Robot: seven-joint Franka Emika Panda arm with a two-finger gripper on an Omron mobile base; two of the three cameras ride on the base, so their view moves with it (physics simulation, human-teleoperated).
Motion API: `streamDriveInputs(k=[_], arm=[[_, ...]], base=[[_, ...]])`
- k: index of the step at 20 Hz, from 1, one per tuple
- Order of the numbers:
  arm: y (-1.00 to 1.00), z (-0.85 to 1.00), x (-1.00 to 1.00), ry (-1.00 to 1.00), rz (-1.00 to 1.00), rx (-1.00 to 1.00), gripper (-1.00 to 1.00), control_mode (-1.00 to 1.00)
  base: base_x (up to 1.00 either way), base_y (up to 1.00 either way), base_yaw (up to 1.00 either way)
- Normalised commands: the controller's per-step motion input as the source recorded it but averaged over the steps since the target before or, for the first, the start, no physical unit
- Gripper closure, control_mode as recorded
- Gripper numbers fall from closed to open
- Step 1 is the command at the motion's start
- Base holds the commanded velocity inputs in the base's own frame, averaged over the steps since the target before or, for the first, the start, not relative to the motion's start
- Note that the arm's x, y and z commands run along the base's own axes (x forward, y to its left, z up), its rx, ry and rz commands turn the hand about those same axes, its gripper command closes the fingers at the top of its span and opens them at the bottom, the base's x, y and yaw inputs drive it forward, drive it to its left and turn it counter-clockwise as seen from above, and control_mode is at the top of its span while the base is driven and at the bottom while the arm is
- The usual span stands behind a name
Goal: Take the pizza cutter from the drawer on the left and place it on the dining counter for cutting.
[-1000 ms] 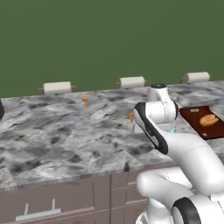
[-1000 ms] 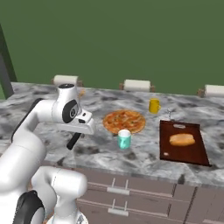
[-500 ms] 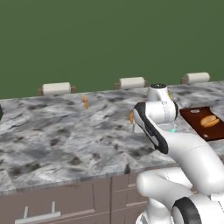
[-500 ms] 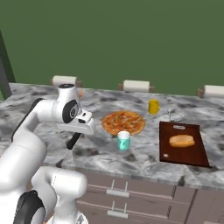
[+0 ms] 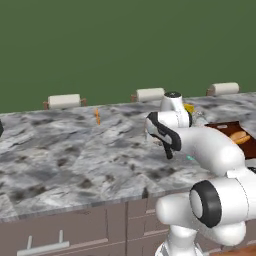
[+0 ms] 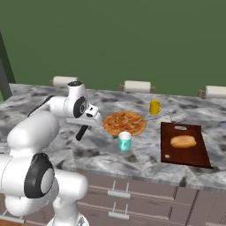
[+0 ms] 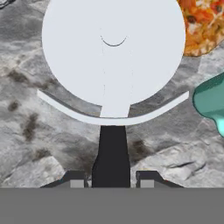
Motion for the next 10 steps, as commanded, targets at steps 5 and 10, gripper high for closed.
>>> streamDriveInputs(k=[5,10], arm=[[0.0,0.0,0.96,0.02,0.0,0.0,1.0,-1.0],[0.02,-0.24,0.73,0.04,0.0,0.0,1.0,-1.0]], base=[[0.0,0.0,0.0],[0.0,0.0,0.0]])
